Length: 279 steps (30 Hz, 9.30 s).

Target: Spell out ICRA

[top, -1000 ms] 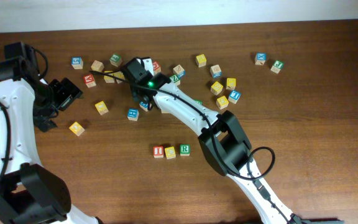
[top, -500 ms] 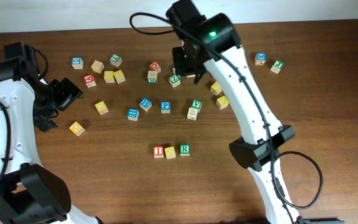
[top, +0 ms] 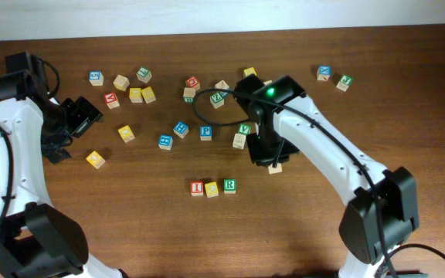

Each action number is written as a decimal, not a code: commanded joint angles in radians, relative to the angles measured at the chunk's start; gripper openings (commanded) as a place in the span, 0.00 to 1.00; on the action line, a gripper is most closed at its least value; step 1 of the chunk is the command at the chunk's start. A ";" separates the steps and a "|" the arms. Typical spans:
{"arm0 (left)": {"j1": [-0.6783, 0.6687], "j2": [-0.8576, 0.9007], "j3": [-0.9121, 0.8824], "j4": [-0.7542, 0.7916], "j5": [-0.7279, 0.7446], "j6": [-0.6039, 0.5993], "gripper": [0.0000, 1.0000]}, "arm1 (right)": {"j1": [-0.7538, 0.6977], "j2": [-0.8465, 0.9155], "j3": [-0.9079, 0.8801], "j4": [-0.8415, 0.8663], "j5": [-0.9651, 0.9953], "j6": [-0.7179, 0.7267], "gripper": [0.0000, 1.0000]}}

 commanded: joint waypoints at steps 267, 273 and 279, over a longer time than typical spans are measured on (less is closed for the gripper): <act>-0.389 -0.093 -0.631 0.377 -0.020 -0.086 0.00 | 0.103 -0.102 -0.569 0.710 -0.297 0.225 0.08; -0.390 -0.093 -0.632 0.376 -0.019 -0.085 0.00 | 0.103 -0.102 -0.568 0.725 -0.335 0.225 0.07; -0.391 -0.093 -0.632 0.361 -0.019 -0.060 0.00 | 0.102 -0.103 -0.562 0.711 -0.362 0.224 0.05</act>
